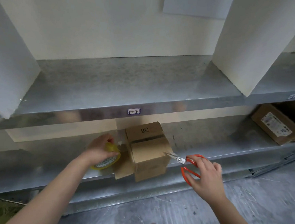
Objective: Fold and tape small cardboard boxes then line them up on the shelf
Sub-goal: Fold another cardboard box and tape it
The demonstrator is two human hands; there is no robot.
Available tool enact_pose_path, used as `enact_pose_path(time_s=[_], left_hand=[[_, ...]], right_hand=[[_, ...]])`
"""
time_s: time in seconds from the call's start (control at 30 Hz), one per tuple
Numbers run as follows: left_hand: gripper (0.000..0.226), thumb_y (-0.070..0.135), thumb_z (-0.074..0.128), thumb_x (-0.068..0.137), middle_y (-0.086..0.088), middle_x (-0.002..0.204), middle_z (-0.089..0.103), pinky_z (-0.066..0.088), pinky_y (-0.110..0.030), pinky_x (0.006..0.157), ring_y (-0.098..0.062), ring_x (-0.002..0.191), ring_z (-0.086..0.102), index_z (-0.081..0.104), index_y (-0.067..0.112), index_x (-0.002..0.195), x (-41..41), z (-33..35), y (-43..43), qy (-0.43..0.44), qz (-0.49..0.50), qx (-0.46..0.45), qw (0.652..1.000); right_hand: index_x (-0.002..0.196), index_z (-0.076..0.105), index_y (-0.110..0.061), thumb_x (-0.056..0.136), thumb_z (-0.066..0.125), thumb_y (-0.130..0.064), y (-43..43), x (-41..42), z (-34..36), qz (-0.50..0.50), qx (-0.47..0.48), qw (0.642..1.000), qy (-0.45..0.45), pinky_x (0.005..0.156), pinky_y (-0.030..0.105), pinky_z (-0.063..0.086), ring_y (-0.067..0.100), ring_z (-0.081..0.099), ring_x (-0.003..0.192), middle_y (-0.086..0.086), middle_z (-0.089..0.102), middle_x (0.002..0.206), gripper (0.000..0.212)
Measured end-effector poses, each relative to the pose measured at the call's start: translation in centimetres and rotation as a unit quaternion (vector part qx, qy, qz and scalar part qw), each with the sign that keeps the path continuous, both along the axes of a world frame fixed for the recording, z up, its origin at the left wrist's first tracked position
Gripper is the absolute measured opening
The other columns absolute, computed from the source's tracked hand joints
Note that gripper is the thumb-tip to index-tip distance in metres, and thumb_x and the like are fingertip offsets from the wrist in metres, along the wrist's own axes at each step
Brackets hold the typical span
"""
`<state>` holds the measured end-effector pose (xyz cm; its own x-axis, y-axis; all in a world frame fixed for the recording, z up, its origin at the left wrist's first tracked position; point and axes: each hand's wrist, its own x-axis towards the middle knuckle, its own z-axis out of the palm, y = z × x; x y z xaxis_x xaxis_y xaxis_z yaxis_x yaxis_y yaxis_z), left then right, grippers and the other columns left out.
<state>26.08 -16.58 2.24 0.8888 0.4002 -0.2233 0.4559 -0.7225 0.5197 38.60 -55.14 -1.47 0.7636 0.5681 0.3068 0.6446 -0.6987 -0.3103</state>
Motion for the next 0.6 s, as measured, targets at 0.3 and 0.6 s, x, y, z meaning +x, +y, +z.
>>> enact_pose_path(time_s=[0.3, 0.6], left_hand=[[0.044, 0.038, 0.082, 0.073, 0.003, 0.105, 0.055, 0.035, -0.027, 0.071, -0.017, 0.093, 0.050, 0.052, 0.022, 0.100, -0.5, 0.0, -2.7, -0.002, 0.080, 0.023, 0.997], [0.044, 0.034, 0.083, 0.072, 0.001, 0.106, 0.057, 0.034, -0.025, 0.071, -0.017, 0.093, 0.051, 0.054, 0.019, 0.102, -0.6, 0.3, -3.9, -0.013, 0.110, 0.011, 0.994]], right_hand=[[0.129, 0.050, -0.037, 0.089, 0.053, -0.057, 2.9, 10.4, -3.8, -0.052, -0.171, 0.975, 0.133, 0.085, 0.034, 0.027, 0.014, 0.056, 0.113, -0.010, 0.060, 0.124, 0.044], [0.138, 0.052, -0.025, 0.096, 0.053, -0.042, 4.9, 10.2, -4.6, -0.010, -0.104, 0.981, 0.165, 0.102, 0.038, 0.037, 0.026, 0.043, 0.131, 0.001, 0.045, 0.147, 0.045]])
